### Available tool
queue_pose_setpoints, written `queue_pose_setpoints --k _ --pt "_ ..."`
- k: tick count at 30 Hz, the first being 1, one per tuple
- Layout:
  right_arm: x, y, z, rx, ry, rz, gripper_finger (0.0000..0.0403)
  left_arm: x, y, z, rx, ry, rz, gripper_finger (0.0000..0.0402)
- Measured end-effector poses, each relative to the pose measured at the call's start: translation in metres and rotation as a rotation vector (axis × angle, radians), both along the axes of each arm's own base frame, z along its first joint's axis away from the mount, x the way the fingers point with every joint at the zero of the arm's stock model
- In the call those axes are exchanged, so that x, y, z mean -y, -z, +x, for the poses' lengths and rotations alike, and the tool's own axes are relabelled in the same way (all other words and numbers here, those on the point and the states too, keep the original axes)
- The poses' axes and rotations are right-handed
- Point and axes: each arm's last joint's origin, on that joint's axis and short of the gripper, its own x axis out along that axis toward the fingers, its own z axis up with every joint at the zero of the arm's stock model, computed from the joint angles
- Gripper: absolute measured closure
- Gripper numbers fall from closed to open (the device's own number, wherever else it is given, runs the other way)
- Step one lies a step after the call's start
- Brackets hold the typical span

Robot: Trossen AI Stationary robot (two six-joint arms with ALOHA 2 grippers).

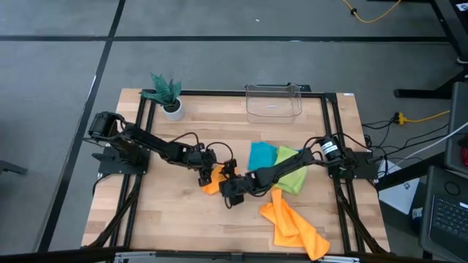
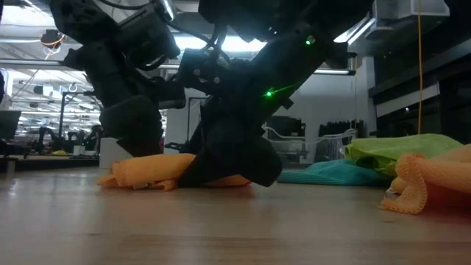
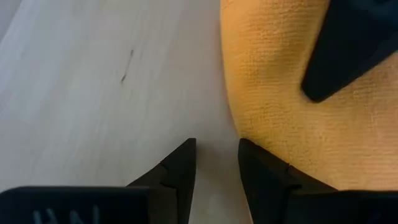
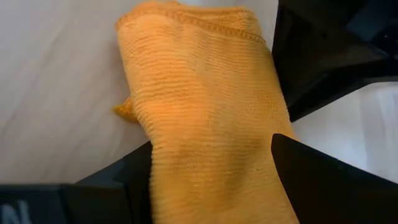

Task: Fold microfiber towels
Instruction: Put the folded orange microfiber towel into the transparent bin

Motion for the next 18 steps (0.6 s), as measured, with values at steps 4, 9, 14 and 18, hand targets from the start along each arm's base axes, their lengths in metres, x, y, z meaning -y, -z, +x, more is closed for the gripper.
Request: queue_pose_setpoints --k 4,9,14,18 --pt "0.001 0.000 0.001 0.003 0.005 0.020 0.0124 0.000 0.000 0.000 0.004 0.005 -0.009 0.0289" --pt "0.004 0.001 0.001 -0.001 0.016 0.093 0.0144 0.001 0.000 0.001 0.005 0.006 -0.011 0.0289" --pt "0.014 0.002 0.003 -0.016 0.035 0.236 0.0177 0.001 0.000 0.001 0.010 0.011 -0.020 0.0289" --pt "0.023 0.002 0.005 -0.005 0.078 0.306 0.0199 0.001 0.000 0.001 0.010 0.012 -0.023 0.0289"
